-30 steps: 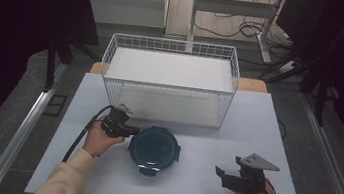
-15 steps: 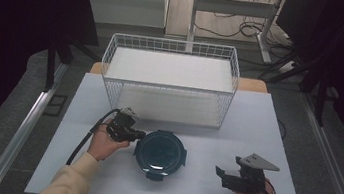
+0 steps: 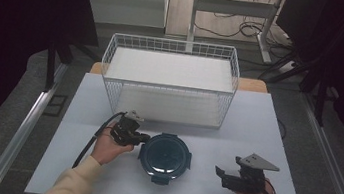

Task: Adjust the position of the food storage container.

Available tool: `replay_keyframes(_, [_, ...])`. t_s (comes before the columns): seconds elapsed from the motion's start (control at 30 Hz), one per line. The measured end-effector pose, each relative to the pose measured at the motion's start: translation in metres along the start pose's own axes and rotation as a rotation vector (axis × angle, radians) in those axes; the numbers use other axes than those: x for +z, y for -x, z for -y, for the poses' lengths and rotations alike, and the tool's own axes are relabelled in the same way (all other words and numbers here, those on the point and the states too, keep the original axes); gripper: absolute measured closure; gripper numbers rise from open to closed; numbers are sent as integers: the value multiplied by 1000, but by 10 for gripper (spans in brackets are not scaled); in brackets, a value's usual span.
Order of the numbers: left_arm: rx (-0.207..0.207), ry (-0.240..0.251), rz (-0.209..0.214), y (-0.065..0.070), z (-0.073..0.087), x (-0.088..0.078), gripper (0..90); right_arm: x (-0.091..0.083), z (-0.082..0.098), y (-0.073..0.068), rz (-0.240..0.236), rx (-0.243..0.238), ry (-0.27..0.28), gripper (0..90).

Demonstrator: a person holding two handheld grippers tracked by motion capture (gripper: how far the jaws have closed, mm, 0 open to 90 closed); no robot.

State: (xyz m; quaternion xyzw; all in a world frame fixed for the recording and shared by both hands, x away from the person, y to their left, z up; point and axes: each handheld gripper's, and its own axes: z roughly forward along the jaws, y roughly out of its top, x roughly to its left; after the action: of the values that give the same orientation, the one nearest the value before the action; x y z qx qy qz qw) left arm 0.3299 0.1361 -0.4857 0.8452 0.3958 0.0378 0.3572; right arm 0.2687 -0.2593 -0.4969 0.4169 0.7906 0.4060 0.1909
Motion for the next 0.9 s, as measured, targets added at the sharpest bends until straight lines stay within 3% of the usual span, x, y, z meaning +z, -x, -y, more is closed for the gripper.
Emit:
replay_keyframes(0.07, [-6,7,13,-3,0,0,900,-1,0,0,-1,3,4,169])
replay_keyframes(0.13, [-14,16,-28,-3,-1,-2,900,-1,0,1,0,4,7,169])
replay_keyframes(0.23, [-12,43,-45,-5,-2,-13,900,-2,0,1,2,4,9,169])
replay_keyframes(0.37, [-7,121,-99,2,4,-37,881,-2,0,1,1,6,10,169])
replay_keyframes(0.5, [-12,190,-88,12,16,-55,819,-2,0,1,1,6,11,169])
replay_keyframes(0.6, [-40,202,-78,16,27,-61,683,-2,0,1,2,6,11,169])
replay_keyframes(0.77, [-80,193,-118,12,41,-63,400,-2,0,1,2,5,9,169])
replay_keyframes(0.9, [-122,197,-98,10,56,-69,295,-2,0,0,-5,-3,18,169])
